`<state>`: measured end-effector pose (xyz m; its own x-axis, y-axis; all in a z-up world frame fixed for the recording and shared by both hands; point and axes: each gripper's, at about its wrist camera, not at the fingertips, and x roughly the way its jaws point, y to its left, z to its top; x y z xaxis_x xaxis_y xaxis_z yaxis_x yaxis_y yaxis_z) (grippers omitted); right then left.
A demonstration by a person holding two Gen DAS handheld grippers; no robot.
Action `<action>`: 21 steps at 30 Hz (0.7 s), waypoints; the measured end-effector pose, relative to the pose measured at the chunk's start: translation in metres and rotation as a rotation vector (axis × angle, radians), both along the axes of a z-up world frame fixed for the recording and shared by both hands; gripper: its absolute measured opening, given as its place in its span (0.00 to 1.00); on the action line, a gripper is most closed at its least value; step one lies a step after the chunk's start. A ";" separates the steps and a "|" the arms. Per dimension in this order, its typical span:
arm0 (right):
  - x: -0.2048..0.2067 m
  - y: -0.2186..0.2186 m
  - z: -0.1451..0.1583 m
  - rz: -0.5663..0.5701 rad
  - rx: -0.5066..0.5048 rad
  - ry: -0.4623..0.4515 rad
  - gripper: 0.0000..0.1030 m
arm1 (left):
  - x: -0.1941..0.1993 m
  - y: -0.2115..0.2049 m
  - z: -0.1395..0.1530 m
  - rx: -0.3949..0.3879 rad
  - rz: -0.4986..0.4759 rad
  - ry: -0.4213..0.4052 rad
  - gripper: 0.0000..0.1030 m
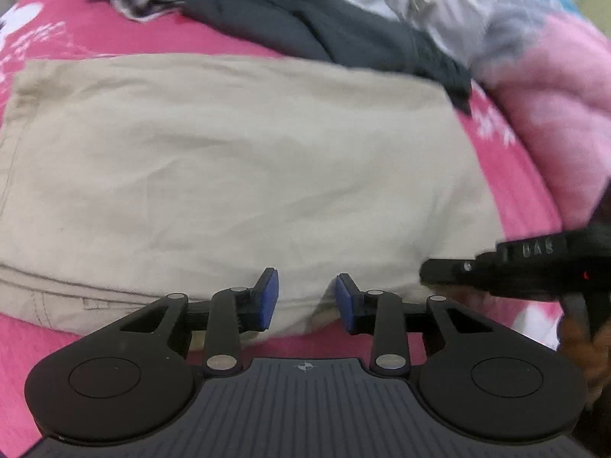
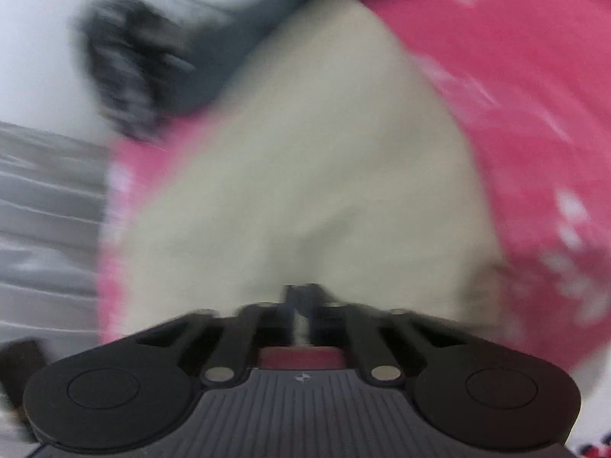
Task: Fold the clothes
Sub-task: 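Lay the folded edge onto the trousers and open both grippers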
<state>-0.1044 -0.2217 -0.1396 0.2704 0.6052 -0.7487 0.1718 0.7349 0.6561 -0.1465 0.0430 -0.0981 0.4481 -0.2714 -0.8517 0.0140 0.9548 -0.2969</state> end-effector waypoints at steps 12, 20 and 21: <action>-0.012 -0.001 0.023 0.023 -0.029 -0.048 0.05 | -0.015 0.001 0.002 0.015 -0.073 0.001 0.34; -0.034 0.014 0.060 0.134 -0.218 -0.199 0.06 | -0.018 0.029 0.030 -0.063 -0.052 -0.021 0.34; -0.037 0.019 0.070 0.159 -0.223 -0.259 0.06 | -0.017 0.035 0.031 -0.088 -0.035 -0.026 0.35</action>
